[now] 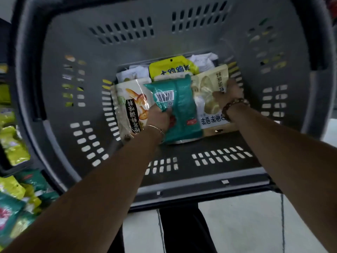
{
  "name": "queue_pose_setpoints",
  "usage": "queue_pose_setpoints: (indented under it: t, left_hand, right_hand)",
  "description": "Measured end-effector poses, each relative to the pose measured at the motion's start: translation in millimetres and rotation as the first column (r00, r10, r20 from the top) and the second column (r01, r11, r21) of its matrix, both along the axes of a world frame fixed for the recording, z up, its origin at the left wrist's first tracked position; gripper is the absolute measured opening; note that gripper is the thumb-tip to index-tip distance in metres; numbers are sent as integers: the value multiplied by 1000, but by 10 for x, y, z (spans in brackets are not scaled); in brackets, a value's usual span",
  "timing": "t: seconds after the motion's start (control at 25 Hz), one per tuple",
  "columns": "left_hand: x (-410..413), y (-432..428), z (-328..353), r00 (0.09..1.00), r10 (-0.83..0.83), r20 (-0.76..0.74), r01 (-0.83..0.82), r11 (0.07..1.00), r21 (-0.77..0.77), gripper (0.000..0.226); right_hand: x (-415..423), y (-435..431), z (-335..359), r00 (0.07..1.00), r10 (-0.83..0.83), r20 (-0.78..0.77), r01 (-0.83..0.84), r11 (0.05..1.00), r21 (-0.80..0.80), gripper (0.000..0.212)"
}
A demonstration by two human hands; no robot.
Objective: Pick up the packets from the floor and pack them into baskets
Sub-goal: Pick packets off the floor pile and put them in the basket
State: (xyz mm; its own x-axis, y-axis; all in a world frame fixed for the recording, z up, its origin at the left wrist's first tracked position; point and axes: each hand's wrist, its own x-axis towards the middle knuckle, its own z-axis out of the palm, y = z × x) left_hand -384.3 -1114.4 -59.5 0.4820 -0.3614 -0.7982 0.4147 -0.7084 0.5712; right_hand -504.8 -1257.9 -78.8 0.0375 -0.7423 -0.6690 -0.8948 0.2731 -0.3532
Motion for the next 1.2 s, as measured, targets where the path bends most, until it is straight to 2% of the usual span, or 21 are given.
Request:
queue_pose_setpoints:
  t: [0.16, 0.32, 0.36, 0.4, 0.44, 0.48, 0.52, 0.56, 0.6, 0.68, 0.76, 0.84, 0.96, 1.08, 1.2]
  left_hand:
    - [-110, -48, -233, 990, 63, -126, -68, 997, -35, 20]
    - [-122, -49, -170, 994, 81, -73, -78, 996, 37, 18]
    - [-99, -23, -112, 995, 93, -23, -91, 993, 72, 22]
    - [-71, 22, -53, 994, 80, 77, -89, 989, 115, 36]
    - [-40, 50, -1, 967, -27, 253, -13, 988, 153, 56]
    - [-18, 29, 63, 876, -232, 422, 162, 967, 196, 73]
    - [-25, -20, 113, 711, -450, 539, 375, 893, 251, 82]
    - [-52, -111, 138, 524, -623, 580, 566, 764, 309, 90]
    - [-100, -210, 84, 370, -748, 551, 698, 615, 367, 96]
    - [-228, -334, -92, 171, -880, 444, 769, 401, 497, 106]
    - [-291, -331, -261, 79, -921, 382, 750, 307, 586, 112]
    - [-302, -288, -361, 61, -947, 317, 760, 250, 600, 123]
    - [-268, -318, -435, 29, -955, 296, 779, 208, 592, 131]
    - [-268, -363, -506, 42, -954, 296, 788, 214, 578, 133]
    - [-262, -388, -480, 64, -961, 270, 804, 210, 557, 133]
  right_hand:
    - [-108, -42, -278, 1000, -23, -14, 24, 1000, 11, 42]
    - [-110, -41, -236, 995, 20, -101, -24, 999, -46, 52]
    - [-109, -40, -181, 989, 56, -137, -67, 995, -78, 56]
    - [-111, -29, -110, 979, 111, -170, -133, 983, -124, 58]
    - [-113, -6, -41, 966, 181, -184, -214, 959, -183, 59]
    - [-114, 21, 7, 952, 261, -162, -294, 925, -240, 57]
    - [-114, 65, 35, 934, 342, -107, -358, 890, -283, 54]
    - [-102, 119, 41, 908, 417, -42, -410, 863, -295, 53]
    - [-101, 173, 8, 873, 488, -2, -468, 836, -286, 53]
    - [-113, 273, -104, 798, 602, -21, -593, 779, -207, 54]
    - [-149, 356, -255, 790, 613, -19, -613, 787, -70, 53]
    - [-193, 421, -397, 845, 535, 30, -535, 841, 77, 57]
    - [-192, 432, -566, 839, 544, -6, -535, 827, 175, 65]
    - [-189, 403, -618, 811, 581, -70, -558, 804, 205, 64]
    - [-192, 379, -639, 813, 581, -49, -562, 804, 195, 66]
